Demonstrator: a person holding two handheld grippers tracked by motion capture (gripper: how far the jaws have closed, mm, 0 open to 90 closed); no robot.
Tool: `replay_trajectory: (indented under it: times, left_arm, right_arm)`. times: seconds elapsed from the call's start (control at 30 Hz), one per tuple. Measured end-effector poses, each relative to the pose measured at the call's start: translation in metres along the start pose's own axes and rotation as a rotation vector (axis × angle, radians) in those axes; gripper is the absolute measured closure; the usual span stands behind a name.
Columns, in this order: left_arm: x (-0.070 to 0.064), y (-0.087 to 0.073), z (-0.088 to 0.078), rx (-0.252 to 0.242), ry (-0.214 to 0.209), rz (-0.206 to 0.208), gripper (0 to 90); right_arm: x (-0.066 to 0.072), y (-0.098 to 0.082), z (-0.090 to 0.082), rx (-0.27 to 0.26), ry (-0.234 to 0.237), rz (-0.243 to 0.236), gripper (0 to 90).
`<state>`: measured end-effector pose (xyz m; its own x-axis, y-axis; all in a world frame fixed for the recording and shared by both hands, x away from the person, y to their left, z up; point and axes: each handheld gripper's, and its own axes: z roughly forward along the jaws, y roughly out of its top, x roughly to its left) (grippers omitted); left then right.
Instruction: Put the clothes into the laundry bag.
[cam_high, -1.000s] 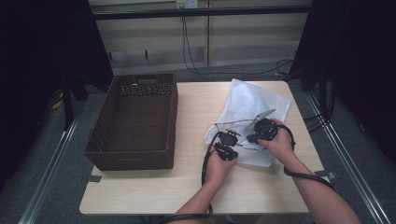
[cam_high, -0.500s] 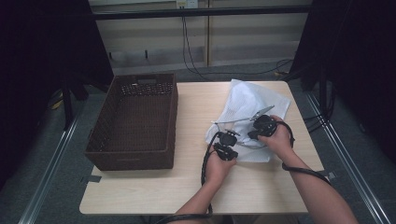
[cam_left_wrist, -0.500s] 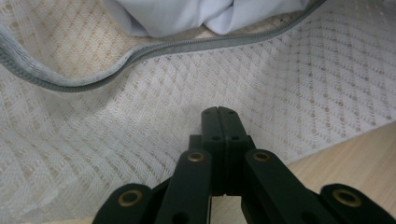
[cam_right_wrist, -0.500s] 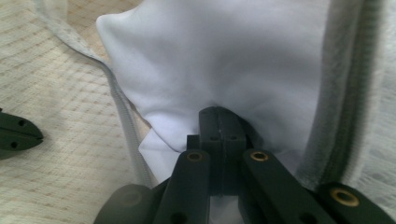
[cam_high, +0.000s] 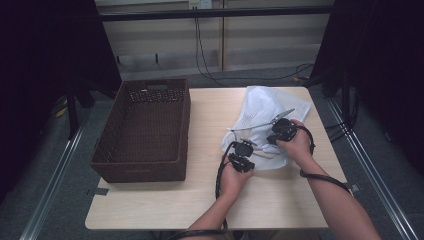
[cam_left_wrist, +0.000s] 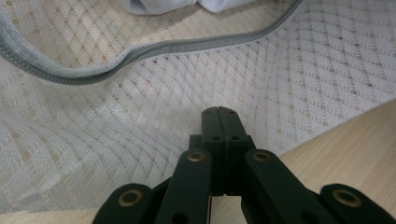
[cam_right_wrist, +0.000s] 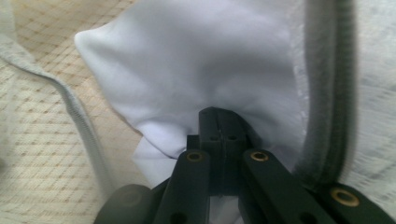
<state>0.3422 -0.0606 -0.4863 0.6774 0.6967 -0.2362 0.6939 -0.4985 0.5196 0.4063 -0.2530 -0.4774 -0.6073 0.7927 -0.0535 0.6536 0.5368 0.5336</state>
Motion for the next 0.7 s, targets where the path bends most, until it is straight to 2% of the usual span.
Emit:
replay_trajectory:
  times: [0.17,0.23,0.27,0.3,0.37,0.4,0.43,0.5,0.53,0.6,0.67,0.7]
  left_arm:
    - [-0.002,0.0,0.0,0.0,0.007,0.001,90.0]
    - [0.0,0.0,0.0,-0.002,0.003,-0.007,90.0]
    - [-0.002,-0.001,0.002,-0.03,-0.002,-0.044,90.0]
    - [-0.001,-0.002,0.0,-0.014,0.002,-0.018,90.0]
    - [-0.002,-0.002,0.0,-0.012,0.001,-0.017,90.0]
    - [-0.006,-0.002,0.001,-0.013,-0.016,-0.031,90.0]
    - [-0.006,-0.002,0.001,-0.013,-0.016,-0.031,90.0]
    - [-0.013,-0.003,0.004,-0.04,-0.016,-0.066,90.0]
    - [-0.011,-0.003,0.002,-0.005,-0.014,-0.008,90.0]
    - [-0.013,-0.004,0.003,-0.013,-0.014,-0.014,90.0]
    - [-0.015,-0.004,0.004,-0.029,-0.017,-0.037,90.0]
    - [-0.015,-0.004,0.004,-0.029,-0.021,-0.042,90.0]
  right_arm:
    - [-0.003,0.0,-0.002,0.004,0.0,0.008,90.0]
    - [-0.002,0.0,-0.004,-0.001,0.003,-0.003,90.0]
    - [0.001,-0.001,-0.006,0.004,0.02,-0.007,90.0]
    - [0.001,-0.001,-0.007,0.0,0.021,-0.015,90.0]
    - [0.003,-0.002,-0.008,0.003,0.022,-0.018,90.0]
    - [0.005,-0.002,-0.01,0.004,0.039,-0.028,90.0]
    - [0.006,-0.002,-0.011,0.01,0.037,-0.026,90.0]
    - [0.006,-0.002,-0.012,0.01,0.042,-0.041,90.0]
    - [0.009,-0.001,-0.015,0.015,0.047,-0.037,90.0]
    - [0.011,-0.001,-0.018,0.011,0.057,-0.033,90.0]
    - [0.012,0.0,-0.021,-0.001,0.063,-0.063,90.0]
    - [0.014,0.001,-0.025,0.0,0.066,-0.049,90.0]
